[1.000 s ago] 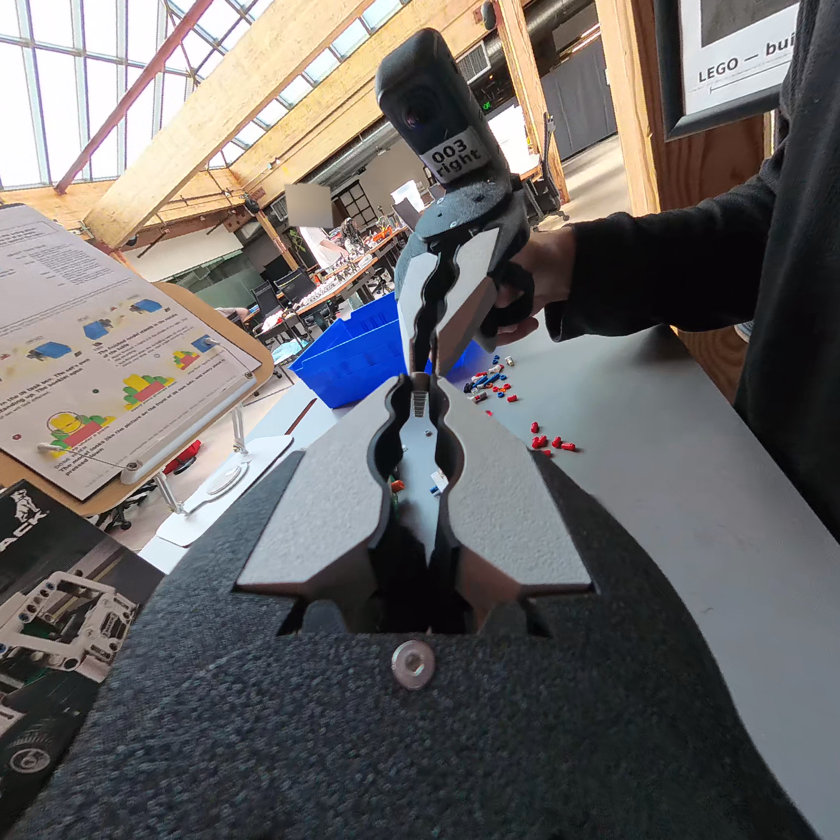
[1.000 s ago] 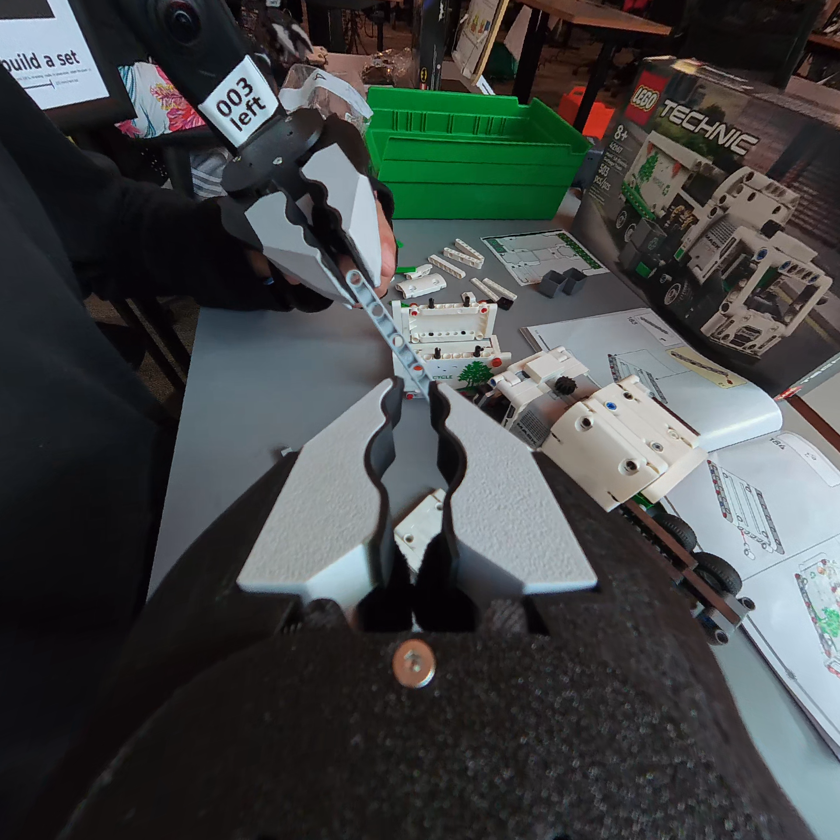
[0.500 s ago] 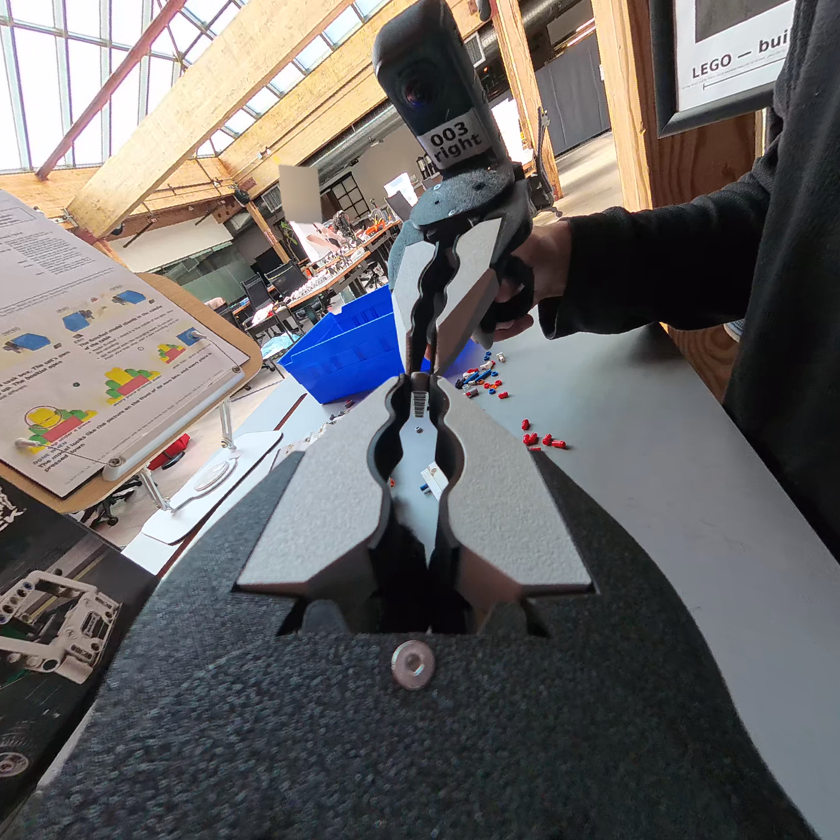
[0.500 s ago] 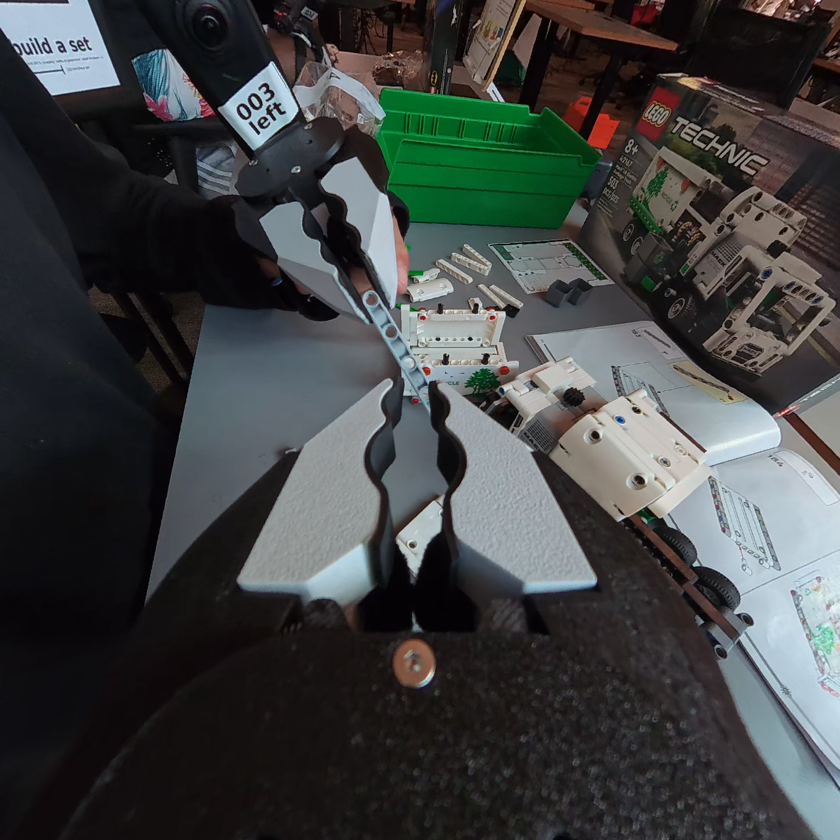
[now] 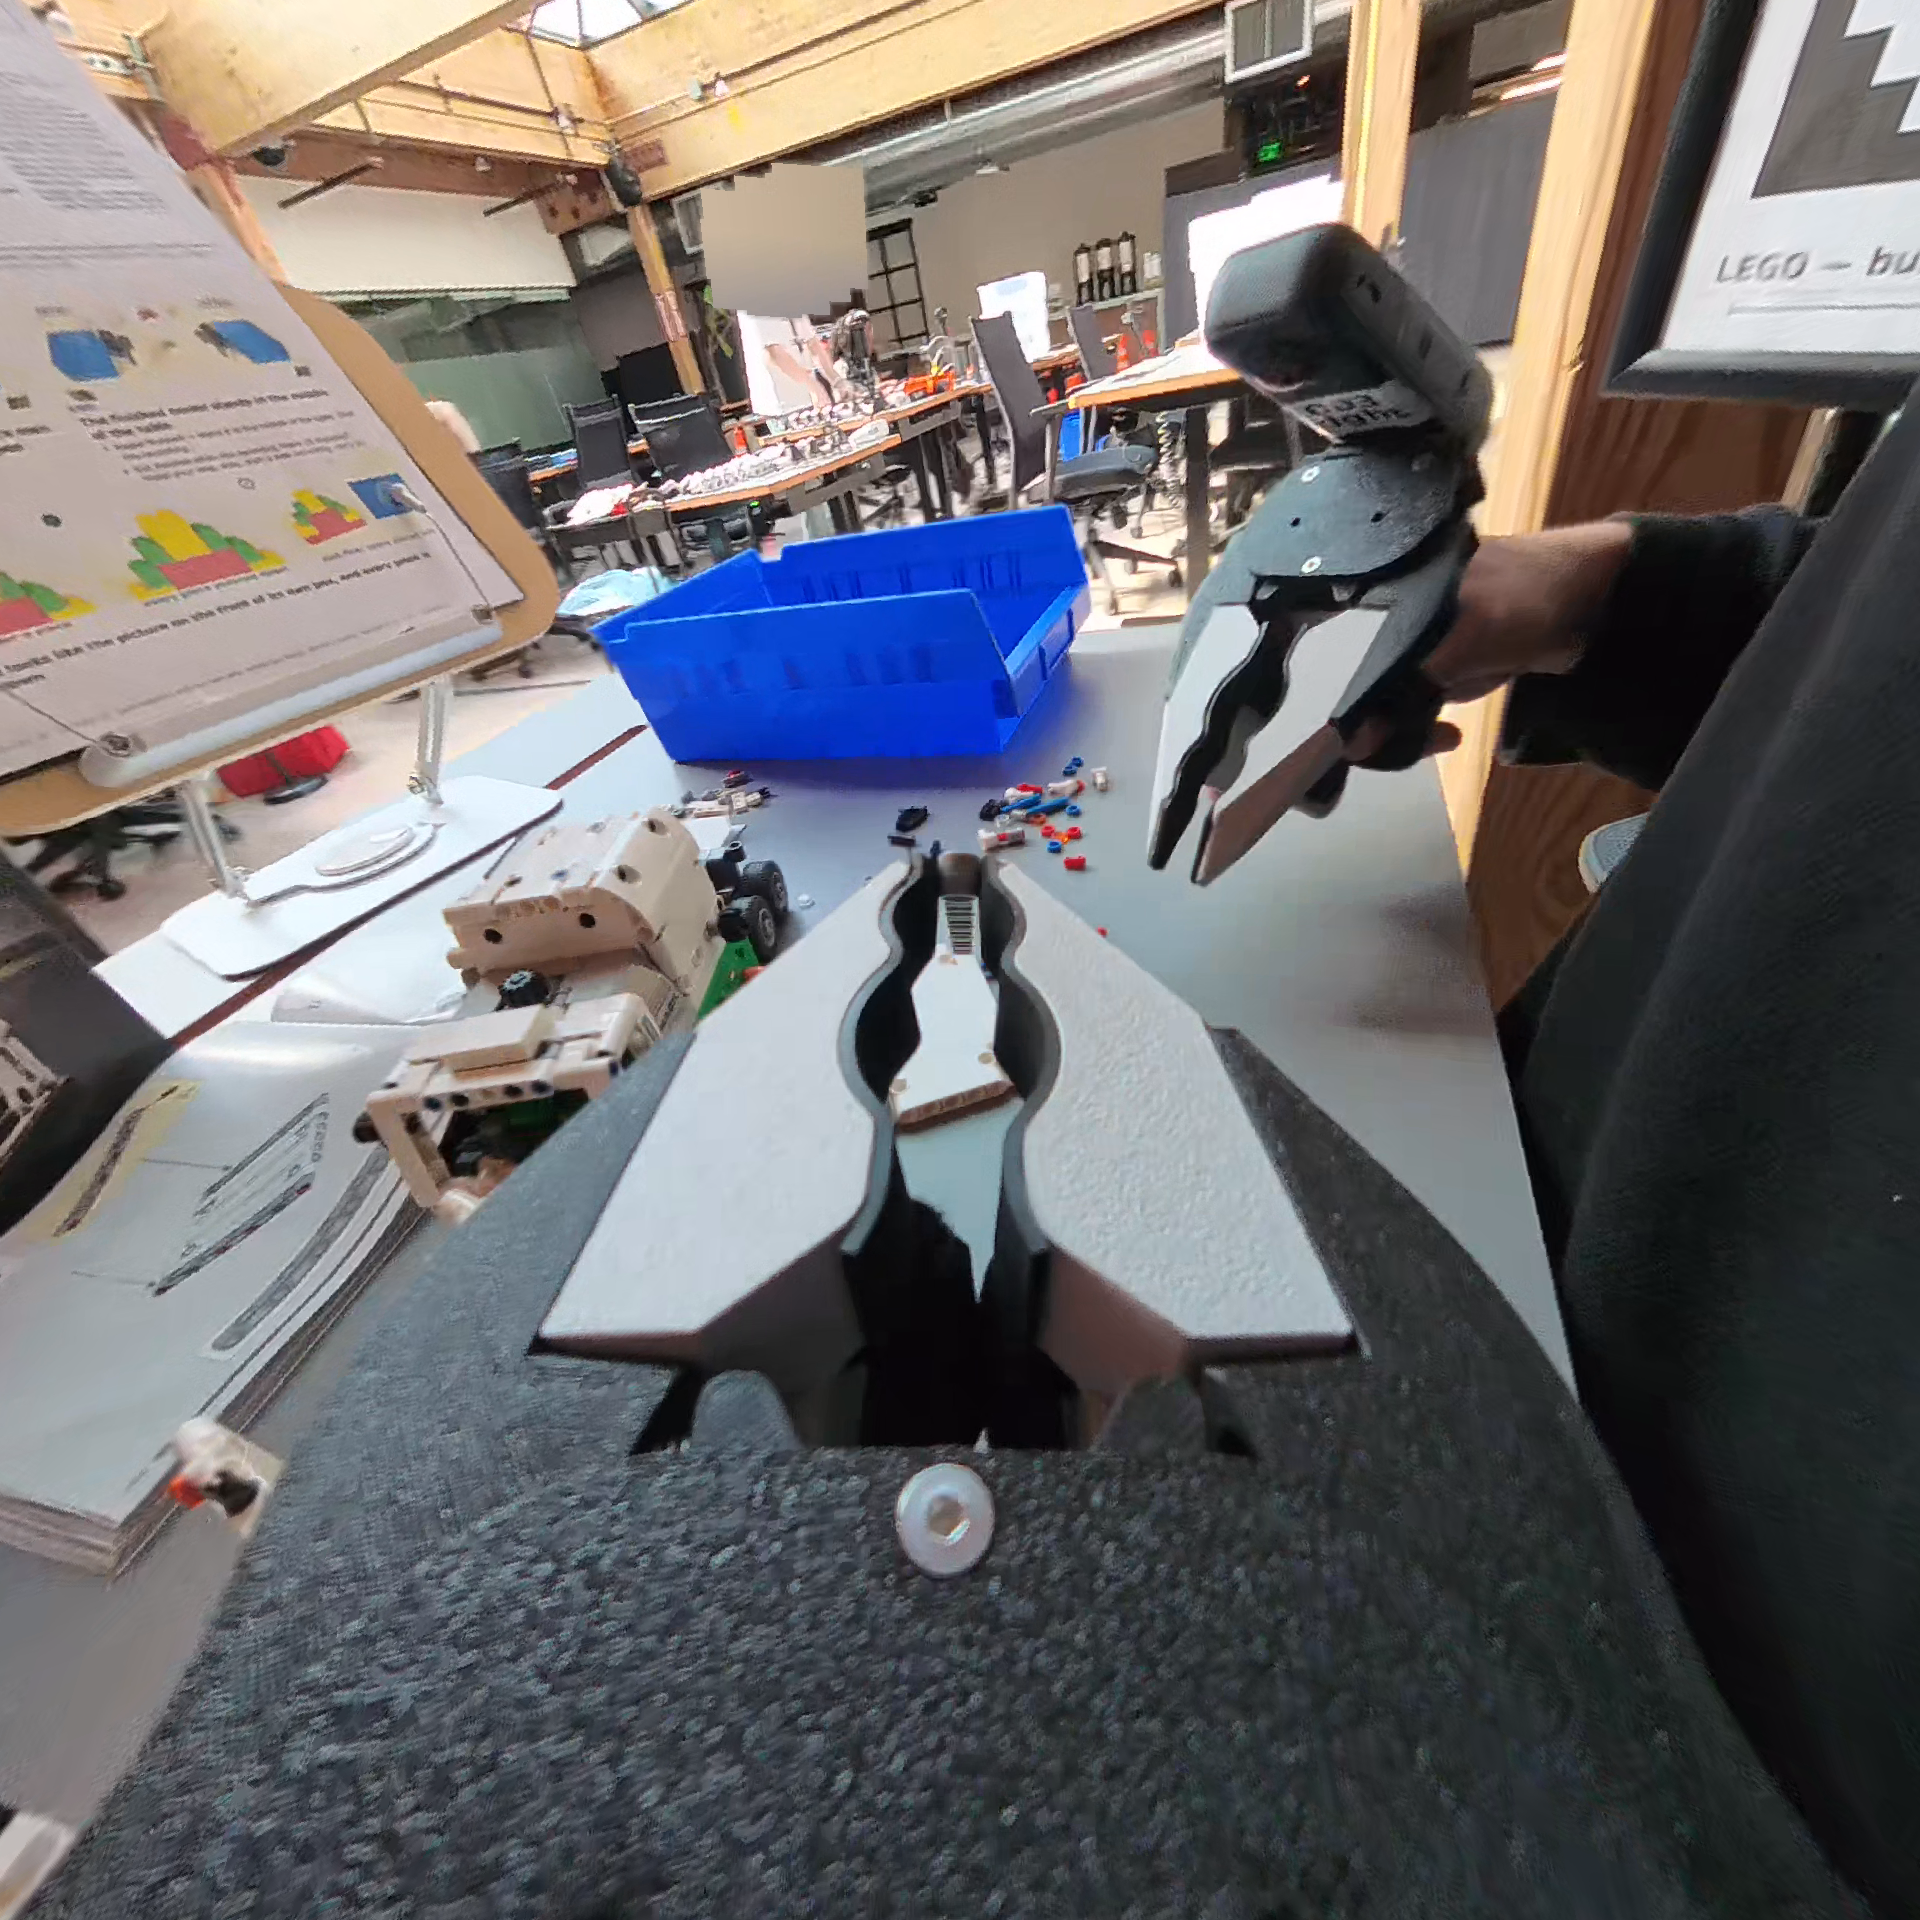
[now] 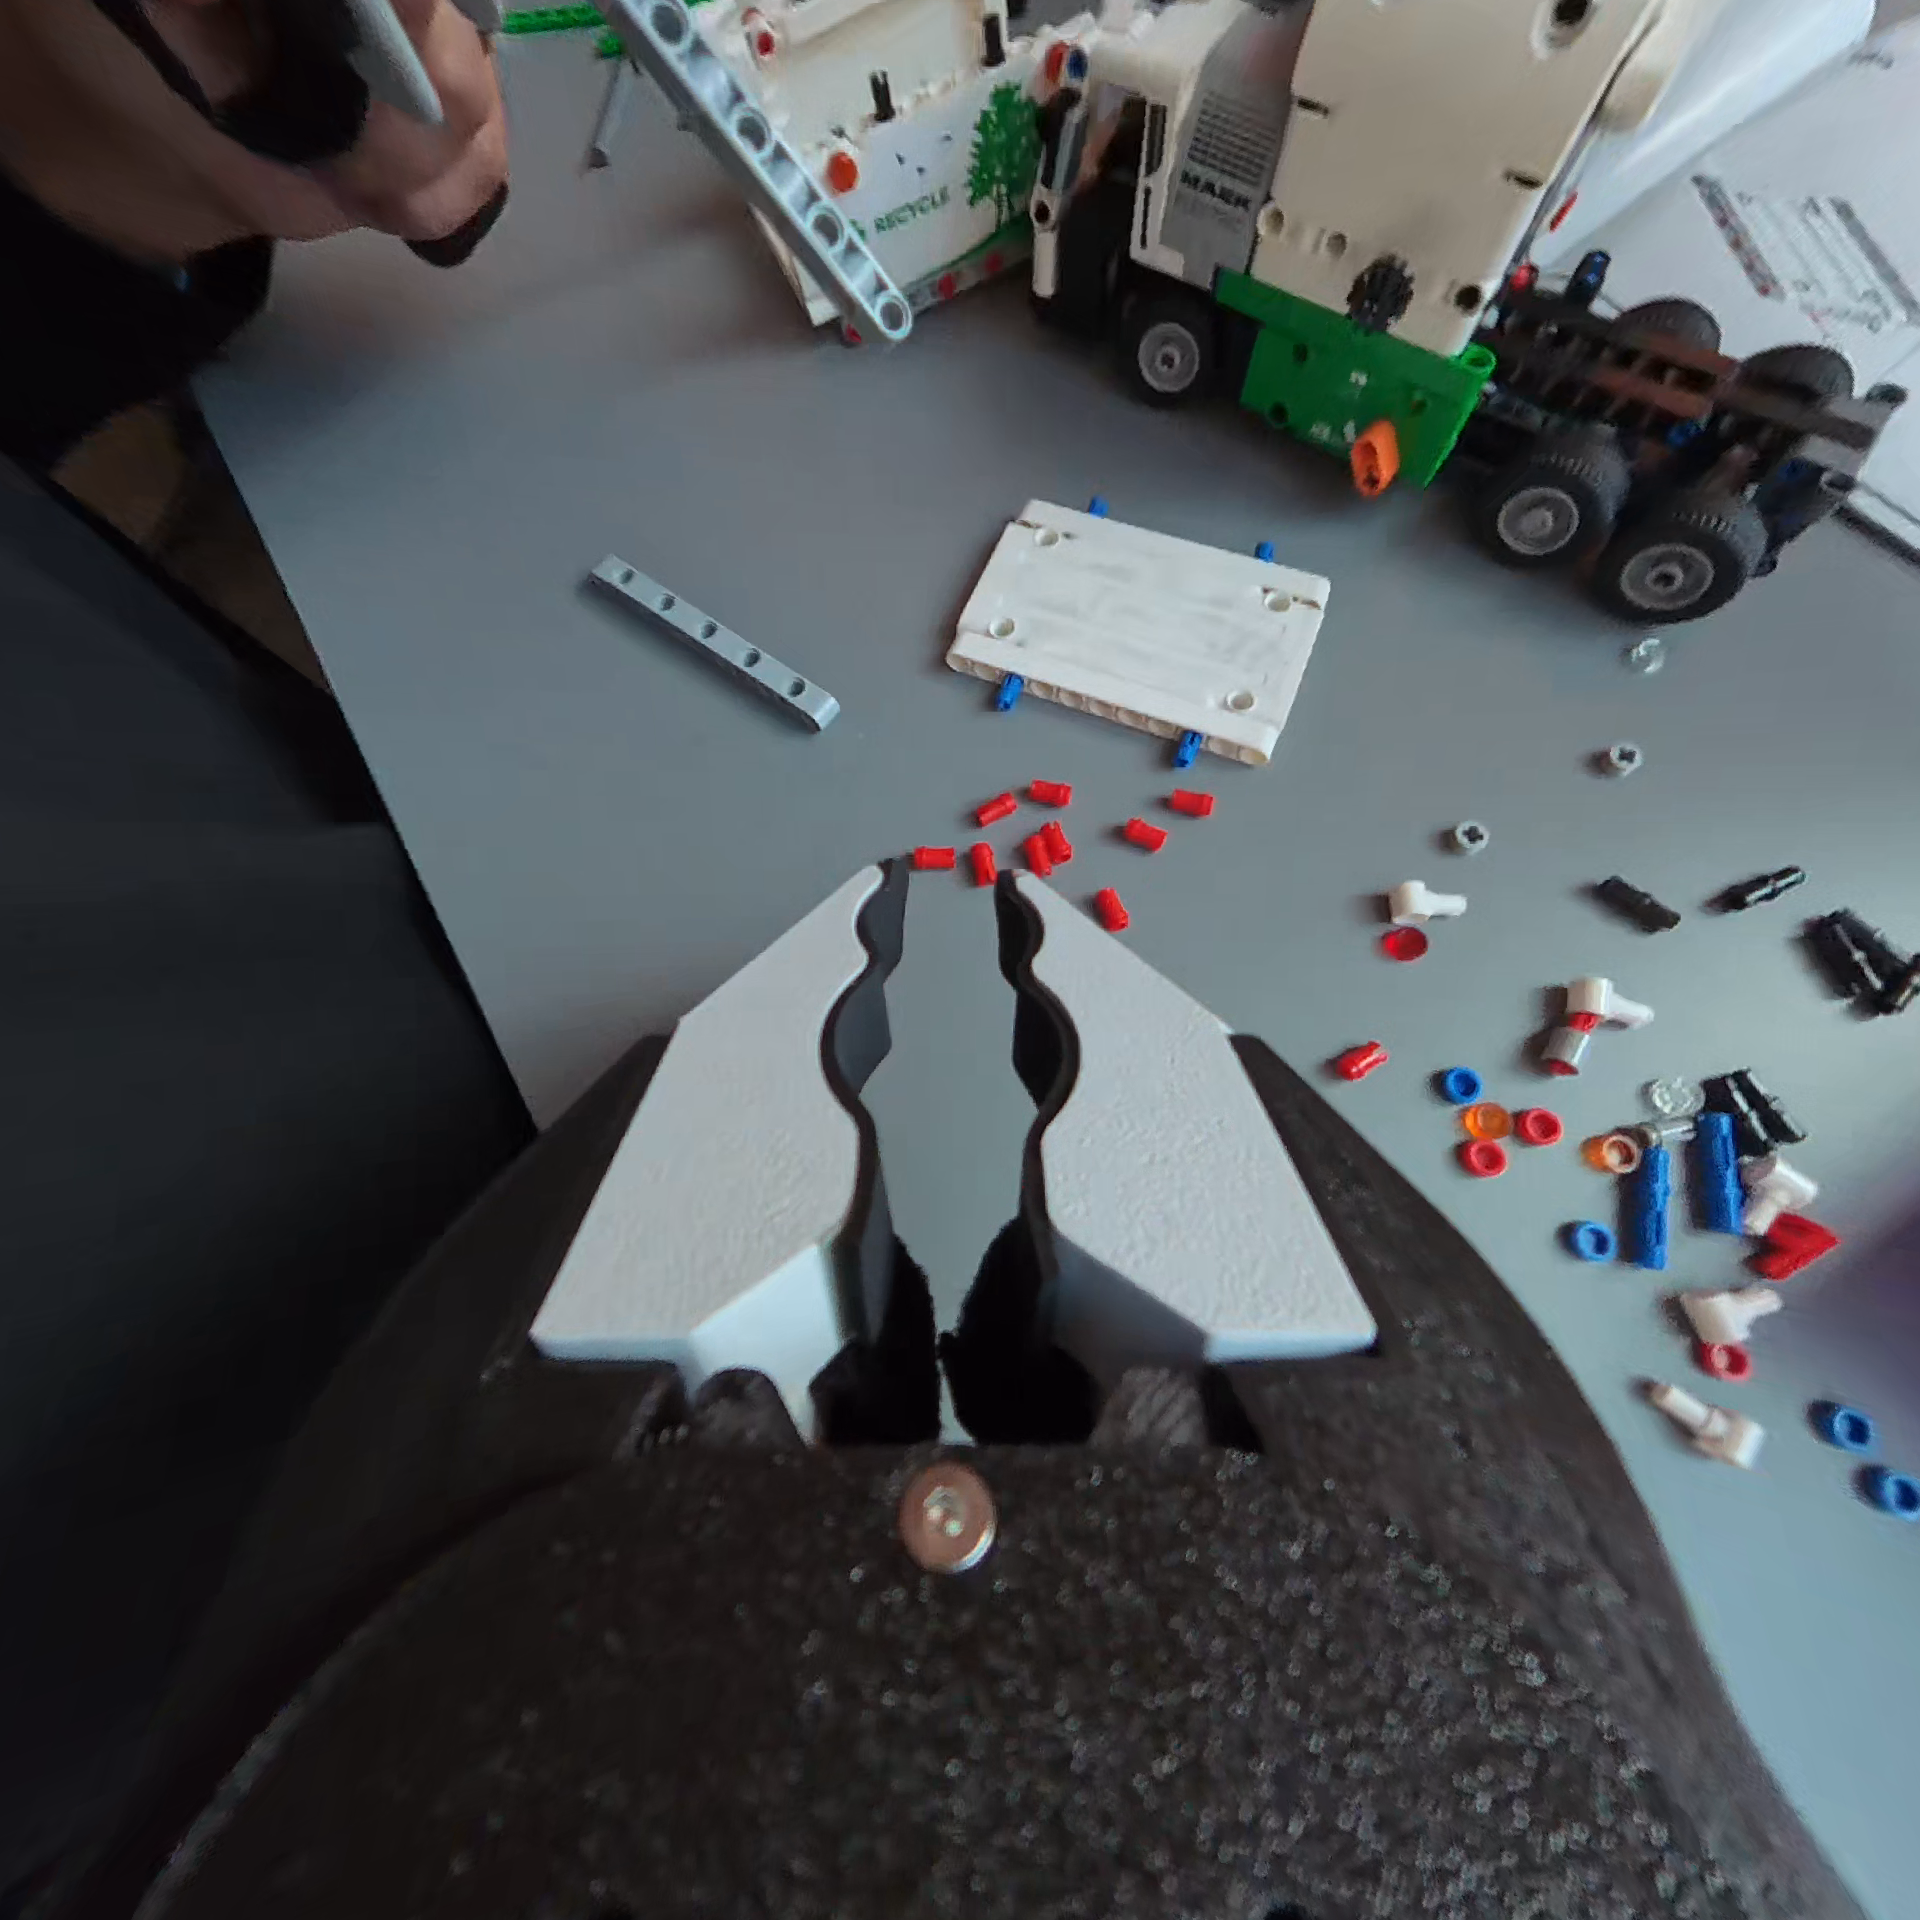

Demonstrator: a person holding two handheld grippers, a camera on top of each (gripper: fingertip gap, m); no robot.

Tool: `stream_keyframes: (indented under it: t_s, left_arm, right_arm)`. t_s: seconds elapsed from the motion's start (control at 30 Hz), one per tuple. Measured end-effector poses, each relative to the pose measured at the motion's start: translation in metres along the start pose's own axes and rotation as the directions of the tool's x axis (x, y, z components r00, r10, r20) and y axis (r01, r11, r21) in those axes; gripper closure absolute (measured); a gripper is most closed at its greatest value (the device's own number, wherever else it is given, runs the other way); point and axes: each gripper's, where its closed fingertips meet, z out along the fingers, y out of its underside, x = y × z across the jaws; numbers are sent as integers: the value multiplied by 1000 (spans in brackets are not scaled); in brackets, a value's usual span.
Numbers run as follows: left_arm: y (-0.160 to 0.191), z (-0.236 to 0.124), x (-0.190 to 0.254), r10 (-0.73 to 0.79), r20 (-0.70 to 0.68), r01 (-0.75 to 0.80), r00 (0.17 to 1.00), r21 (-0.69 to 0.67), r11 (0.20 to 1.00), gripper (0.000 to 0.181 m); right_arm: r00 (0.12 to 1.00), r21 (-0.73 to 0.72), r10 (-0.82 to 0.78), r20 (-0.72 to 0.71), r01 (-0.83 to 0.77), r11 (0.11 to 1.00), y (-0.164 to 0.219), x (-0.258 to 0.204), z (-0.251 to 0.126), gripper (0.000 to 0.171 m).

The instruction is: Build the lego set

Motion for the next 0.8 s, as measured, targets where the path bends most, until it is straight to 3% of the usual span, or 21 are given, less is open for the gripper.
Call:
stream_keyframes:
  t_s: [0.2, 0.4, 0.8]
  left_arm:
    - [16, 6, 7, 79, 161, -74, 984, -37, 997, 176]
    - [18, 3, 12, 24, 163, -28, 986, 24, 999, 176]
    - [15, 3, 16, 25, 128, -31, 991, 50, 998, 176]
  right_arm:
    - [997, -37, 53, -58, -55, 998, 10, -8, 23, 155]
    - [981, -57, 96, -169, -107, 993, 19, -9, 36, 155]
    - [972, -46, 111, -209, -123, 991, 14, -8, 47, 159]
